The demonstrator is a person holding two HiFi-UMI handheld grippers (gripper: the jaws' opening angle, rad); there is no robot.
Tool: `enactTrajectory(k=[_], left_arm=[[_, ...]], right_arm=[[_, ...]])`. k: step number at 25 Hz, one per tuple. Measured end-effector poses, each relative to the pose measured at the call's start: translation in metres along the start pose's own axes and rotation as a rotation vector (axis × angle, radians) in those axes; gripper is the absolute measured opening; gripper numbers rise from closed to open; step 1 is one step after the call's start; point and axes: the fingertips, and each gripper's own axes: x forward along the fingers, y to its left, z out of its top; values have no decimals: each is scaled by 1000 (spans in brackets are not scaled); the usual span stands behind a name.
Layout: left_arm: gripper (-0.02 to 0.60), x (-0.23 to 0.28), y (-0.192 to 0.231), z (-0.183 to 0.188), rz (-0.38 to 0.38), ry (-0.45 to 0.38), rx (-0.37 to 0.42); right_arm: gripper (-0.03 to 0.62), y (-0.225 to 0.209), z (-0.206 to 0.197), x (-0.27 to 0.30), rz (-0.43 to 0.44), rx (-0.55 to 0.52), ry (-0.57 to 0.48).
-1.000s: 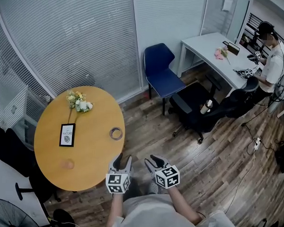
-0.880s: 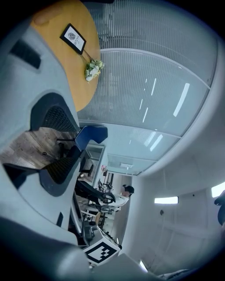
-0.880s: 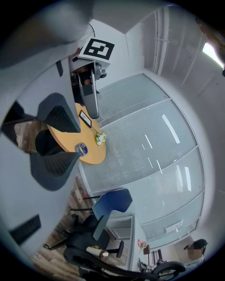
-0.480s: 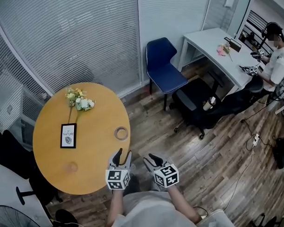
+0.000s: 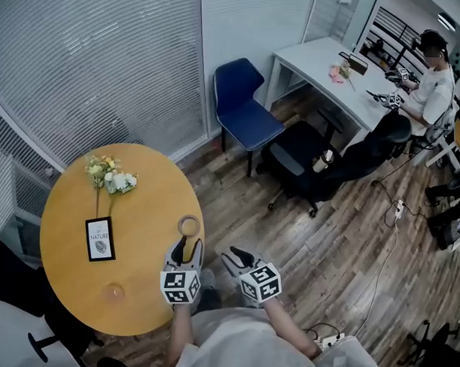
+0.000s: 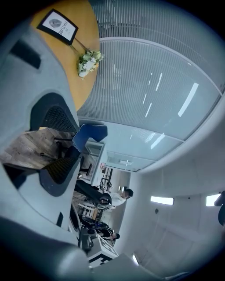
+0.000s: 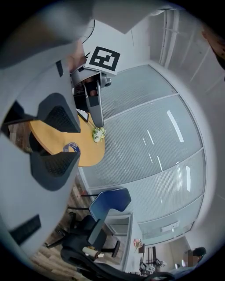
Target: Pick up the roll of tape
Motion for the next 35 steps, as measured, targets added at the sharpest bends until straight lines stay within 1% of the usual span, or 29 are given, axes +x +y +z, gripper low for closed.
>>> enactTrajectory(k=[7,12,18,23,26,31,35], left_arm=[[169,28,25,1,-86,52,8],[169,40,47,3,-121,80,25],[169,57,60,3,-175,107,50],[169,65,68,7,-210,111,72],[169,72,79,3,-209,125,72],[169,80,94,-15,-213,169,80],[169,83,104,-31,-208,213,90]], right_arm=[[135,-3,8,18,-58,16,-7],[135,-1,12,30,-95,34,-2],[135,-4,9,40,-141,59,7],[135,-9,5,44,-173,77,22],[135,-7,4,51,-169,71,38],[135,5,5,67,-126,-16,95],[135,9,2,67,-132,-7,94]])
